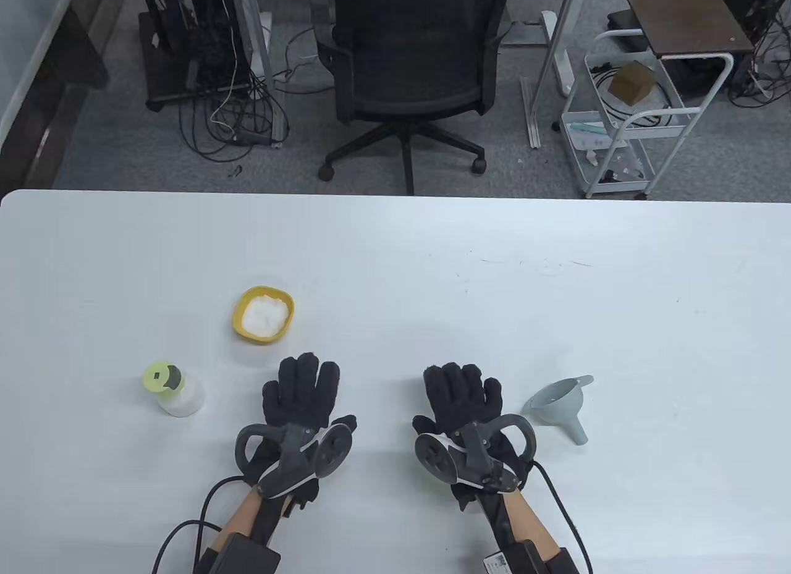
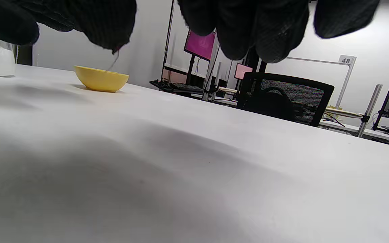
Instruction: Unscrew the press dispenser and pour salt into it
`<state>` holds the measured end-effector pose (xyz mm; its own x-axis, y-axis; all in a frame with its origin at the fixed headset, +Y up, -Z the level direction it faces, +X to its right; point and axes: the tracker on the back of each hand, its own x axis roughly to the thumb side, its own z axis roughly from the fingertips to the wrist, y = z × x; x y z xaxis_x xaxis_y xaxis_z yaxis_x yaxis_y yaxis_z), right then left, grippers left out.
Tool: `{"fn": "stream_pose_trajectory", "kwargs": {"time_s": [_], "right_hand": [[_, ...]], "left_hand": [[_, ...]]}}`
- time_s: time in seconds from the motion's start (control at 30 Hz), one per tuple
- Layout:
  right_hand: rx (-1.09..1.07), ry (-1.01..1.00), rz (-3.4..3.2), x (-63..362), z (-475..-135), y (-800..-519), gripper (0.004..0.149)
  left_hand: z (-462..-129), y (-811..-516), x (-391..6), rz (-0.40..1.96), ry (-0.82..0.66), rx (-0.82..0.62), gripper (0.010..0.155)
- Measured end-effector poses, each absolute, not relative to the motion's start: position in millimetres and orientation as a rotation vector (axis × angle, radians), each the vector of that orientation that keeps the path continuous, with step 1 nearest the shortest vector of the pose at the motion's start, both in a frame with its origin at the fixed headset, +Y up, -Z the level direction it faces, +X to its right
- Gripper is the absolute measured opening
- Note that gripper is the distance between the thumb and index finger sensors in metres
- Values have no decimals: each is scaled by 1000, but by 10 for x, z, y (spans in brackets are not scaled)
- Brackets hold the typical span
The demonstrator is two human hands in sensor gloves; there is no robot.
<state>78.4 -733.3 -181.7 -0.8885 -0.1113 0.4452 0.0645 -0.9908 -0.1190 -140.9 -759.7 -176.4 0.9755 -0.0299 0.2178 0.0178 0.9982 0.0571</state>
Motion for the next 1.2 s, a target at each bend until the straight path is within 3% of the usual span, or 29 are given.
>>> {"fn": "stream_pose_trajectory", "kwargs": {"time_s": [0.77, 0.93, 1.2], "right_hand": [[-718, 149, -2967, 803, -1835, -7362, 80], [-719, 143, -2953, 803, -1835, -7362, 80], [-717, 147, -2951, 802, -1838, -7361, 79]], "left_hand": [[-1758, -7594, -1443, -58, -224, 60, 94], [-1807, -7437, -1668, -119, -136, 125, 92], [-1871, -7248, -2377, -165, 122, 180, 91]]}}
